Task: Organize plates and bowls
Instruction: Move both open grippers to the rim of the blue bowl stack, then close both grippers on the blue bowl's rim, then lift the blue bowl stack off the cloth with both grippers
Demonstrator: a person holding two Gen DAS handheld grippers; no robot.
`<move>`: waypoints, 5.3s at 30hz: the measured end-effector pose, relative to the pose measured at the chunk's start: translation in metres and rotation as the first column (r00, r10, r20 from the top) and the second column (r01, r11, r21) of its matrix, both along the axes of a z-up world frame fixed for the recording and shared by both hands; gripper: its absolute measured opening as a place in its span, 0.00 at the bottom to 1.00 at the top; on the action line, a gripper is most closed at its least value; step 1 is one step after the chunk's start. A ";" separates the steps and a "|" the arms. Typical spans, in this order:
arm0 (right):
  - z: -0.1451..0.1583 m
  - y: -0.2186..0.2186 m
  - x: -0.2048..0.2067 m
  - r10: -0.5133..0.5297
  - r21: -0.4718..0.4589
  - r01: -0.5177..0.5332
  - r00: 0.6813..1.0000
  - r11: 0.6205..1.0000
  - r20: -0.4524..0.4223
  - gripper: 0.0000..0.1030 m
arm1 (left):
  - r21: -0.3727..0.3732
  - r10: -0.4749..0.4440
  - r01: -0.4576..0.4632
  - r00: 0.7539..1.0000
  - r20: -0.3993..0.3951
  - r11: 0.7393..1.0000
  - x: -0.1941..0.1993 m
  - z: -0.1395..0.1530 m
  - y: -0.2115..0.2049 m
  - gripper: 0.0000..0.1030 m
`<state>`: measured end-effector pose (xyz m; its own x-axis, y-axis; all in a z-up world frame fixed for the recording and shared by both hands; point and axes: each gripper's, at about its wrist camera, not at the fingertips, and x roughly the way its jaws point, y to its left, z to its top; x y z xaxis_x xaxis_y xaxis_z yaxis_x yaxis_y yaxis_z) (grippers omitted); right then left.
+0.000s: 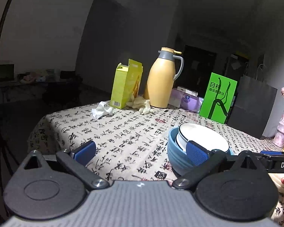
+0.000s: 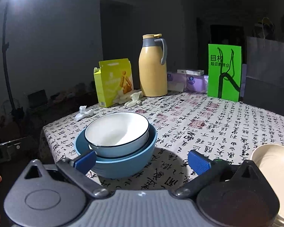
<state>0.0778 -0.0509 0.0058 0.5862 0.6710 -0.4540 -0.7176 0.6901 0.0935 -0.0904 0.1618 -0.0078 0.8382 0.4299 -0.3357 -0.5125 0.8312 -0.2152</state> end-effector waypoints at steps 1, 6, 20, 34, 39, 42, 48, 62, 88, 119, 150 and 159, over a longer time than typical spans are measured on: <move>0.001 0.001 0.002 0.002 0.000 -0.002 1.000 1.000 -0.006 1.00 | 0.000 -0.005 0.005 1.000 0.003 1.000 0.003 0.001 0.001 1.00; 0.006 0.005 0.013 0.023 0.002 -0.022 0.999 1.000 -0.047 1.00 | 0.000 -0.029 0.029 1.000 0.003 1.000 0.017 0.004 0.005 1.00; 0.001 0.009 0.052 0.055 -0.003 -0.056 0.983 0.998 -0.174 1.00 | -0.083 -0.047 0.046 0.999 -0.005 0.995 0.046 -0.002 0.026 1.00; -0.001 0.022 0.077 0.074 -0.010 -0.077 0.980 0.997 -0.185 1.00 | -0.097 -0.063 0.062 0.998 -0.003 0.993 0.062 -0.007 0.039 1.00; -0.005 0.025 0.085 0.067 -0.017 -0.072 0.978 0.997 -0.197 1.00 | -0.098 -0.058 0.057 0.998 -0.015 0.994 0.070 -0.010 0.042 1.00; -0.005 0.026 0.088 0.071 -0.014 -0.075 0.978 0.997 -0.197 1.00 | -0.106 -0.063 0.061 0.998 -0.014 0.992 0.072 -0.011 0.044 1.00; -0.006 0.030 0.094 0.072 -0.015 -0.076 0.976 0.997 -0.205 1.00 | -0.117 -0.066 0.064 0.998 -0.017 0.991 0.075 -0.015 0.048 1.00; -0.009 0.033 0.099 0.096 0.019 -0.094 0.967 0.995 -0.237 1.00 | -0.127 -0.081 0.077 0.996 -0.027 0.989 0.078 -0.018 0.050 1.00; -0.010 0.034 0.100 0.088 0.050 -0.076 0.942 0.996 -0.323 1.00 | -0.181 -0.123 0.118 0.992 -0.016 0.976 0.085 -0.009 0.051 1.00; -0.036 0.052 0.126 -0.014 0.003 0.019 0.809 1.000 -0.587 0.83 | -0.566 -0.286 0.142 0.942 -0.174 0.812 0.167 -0.042 0.079 1.00; -0.047 0.081 0.131 -0.022 -0.028 0.005 0.748 1.000 -0.664 0.52 | -0.648 -0.371 0.189 0.915 -0.155 0.738 0.180 -0.047 0.077 0.64; -0.047 0.077 0.130 -0.035 -0.022 0.027 0.738 0.999 -0.673 0.51 | -0.634 -0.353 0.153 0.913 -0.202 0.758 0.179 -0.048 0.076 0.48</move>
<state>0.2081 0.0261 -0.0413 0.1452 0.6514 -0.7447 -0.4481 0.7144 0.5375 0.0883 0.2379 -0.0558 0.7047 -0.1542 -0.6925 -0.4222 0.6933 -0.5840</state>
